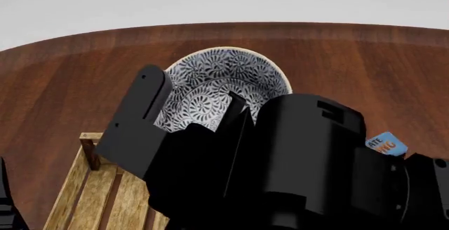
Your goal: Stack the left bowl on the right bowl and place them in the tray.
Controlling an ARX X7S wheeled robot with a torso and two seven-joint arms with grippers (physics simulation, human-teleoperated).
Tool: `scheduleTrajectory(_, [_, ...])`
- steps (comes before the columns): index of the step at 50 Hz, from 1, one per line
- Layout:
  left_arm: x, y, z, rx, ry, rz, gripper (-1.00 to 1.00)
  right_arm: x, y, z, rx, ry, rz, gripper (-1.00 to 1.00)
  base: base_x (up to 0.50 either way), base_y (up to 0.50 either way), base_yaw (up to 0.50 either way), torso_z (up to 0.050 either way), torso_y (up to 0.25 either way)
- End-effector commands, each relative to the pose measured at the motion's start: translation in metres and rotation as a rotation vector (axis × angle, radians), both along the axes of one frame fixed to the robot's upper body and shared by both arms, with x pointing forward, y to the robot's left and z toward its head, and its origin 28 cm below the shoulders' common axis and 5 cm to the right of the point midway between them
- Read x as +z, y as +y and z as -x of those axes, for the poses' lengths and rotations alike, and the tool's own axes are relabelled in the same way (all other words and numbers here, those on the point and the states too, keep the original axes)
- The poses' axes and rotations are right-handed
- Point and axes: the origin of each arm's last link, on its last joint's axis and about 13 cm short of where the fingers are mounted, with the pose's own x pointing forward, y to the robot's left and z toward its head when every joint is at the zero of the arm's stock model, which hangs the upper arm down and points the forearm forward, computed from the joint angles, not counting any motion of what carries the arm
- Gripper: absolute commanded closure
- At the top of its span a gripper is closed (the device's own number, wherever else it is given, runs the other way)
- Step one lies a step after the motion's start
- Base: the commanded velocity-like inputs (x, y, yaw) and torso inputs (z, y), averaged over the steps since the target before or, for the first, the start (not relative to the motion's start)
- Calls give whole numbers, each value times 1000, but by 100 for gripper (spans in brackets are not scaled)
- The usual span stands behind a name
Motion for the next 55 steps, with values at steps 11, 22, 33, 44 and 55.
scheduleTrajectory(11, [1, 4, 3, 22, 1, -2, -100, 8, 25, -24, 89, -62, -11, 100, 0, 0, 0, 0, 1])
scheduleTrajectory(22, [4, 5, 3, 30, -2, -6, -100, 4, 38, -35, 149, -36, -30, 100, 0, 0, 0, 0, 1])
scheduleTrajectory(33, [4, 9, 5, 46, 2, -12, -100, -7, 50, -47, 191, 2, -53, 100, 0, 0, 0, 1, 1])
scheduleTrajectory(44, [1, 12, 8, 63, 10, -15, -100, -25, 57, -56, 220, 46, -61, 100, 0, 0, 0, 0, 1])
scheduleTrajectory(55, [1, 12, 9, 70, 14, -20, -100, -40, 66, -69, 246, 91, -55, 100, 0, 0, 0, 0, 1])
